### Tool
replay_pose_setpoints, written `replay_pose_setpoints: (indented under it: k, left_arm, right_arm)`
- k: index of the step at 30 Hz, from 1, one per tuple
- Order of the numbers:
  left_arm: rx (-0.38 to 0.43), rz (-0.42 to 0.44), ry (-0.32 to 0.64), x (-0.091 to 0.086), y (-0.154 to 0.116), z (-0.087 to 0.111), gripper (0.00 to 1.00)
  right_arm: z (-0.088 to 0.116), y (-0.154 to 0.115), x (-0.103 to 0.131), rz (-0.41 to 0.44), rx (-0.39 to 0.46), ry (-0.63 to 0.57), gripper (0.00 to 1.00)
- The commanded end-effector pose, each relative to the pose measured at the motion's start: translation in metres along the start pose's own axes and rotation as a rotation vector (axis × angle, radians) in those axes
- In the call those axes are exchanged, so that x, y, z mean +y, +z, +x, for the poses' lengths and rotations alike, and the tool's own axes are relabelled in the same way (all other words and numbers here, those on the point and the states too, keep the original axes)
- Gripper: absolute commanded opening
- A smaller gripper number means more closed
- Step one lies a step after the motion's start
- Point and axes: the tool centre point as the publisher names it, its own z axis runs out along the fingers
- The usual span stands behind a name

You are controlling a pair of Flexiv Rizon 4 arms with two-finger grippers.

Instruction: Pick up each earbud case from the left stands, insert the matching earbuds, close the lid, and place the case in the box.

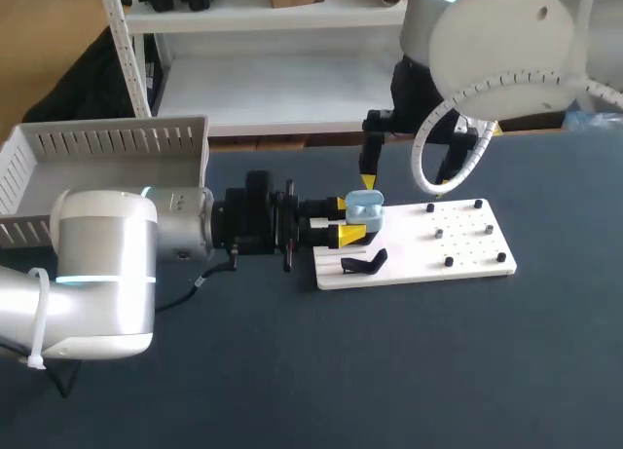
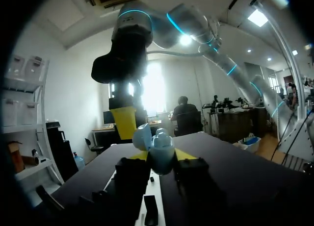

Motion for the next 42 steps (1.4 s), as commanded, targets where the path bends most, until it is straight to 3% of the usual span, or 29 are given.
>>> replay_pose_setpoints:
  k: [1, 6, 10, 18, 22, 33, 37, 42]
  left_arm:
    - [-0.002, -0.005, 0.002, -0.001, 0.0, 0.0, 0.0]
    - [-0.002, -0.005, 0.002, -0.001, 0.0, 0.0, 0.0]
    - [-0.002, -0.005, 0.002, -0.001, 0.0, 0.0, 0.0]
    - [-0.002, -0.005, 0.002, -0.001, 0.0, 0.0, 0.0]
    - [0.024, -0.098, 0.025, 0.01, -0.028, -0.006, 0.0]
    - [0.088, -0.377, 0.125, 0.043, -0.116, -0.048, 0.0]
    - [0.072, -0.489, 0.109, 0.055, -0.146, -0.05, 0.0]
    - [0.111, -0.579, 0.087, 0.07, -0.178, -0.044, 0.0]
  right_arm:
    - [0.008, -0.003, 0.001, -0.004, 0.016, -0.007, 1.0]
    - [0.022, -0.006, 0.003, -0.006, 0.035, -0.029, 1.0]
    - [0.024, -0.019, 0.001, -0.03, -0.036, -0.037, 1.0]
    - [0.041, -0.062, -0.009, -0.209, -0.18, -0.198, 1.0]
    - [0.047, -0.069, -0.018, -0.24, -0.225, -0.224, 1.0]
    - [0.047, -0.069, -0.018, -0.24, -0.225, -0.224, 1.0]
    - [0.047, -0.069, -0.018, -0.24, -0.225, -0.224, 1.0]
    - [0.047, -0.069, -0.018, -0.24, -0.225, -0.224, 1.0]
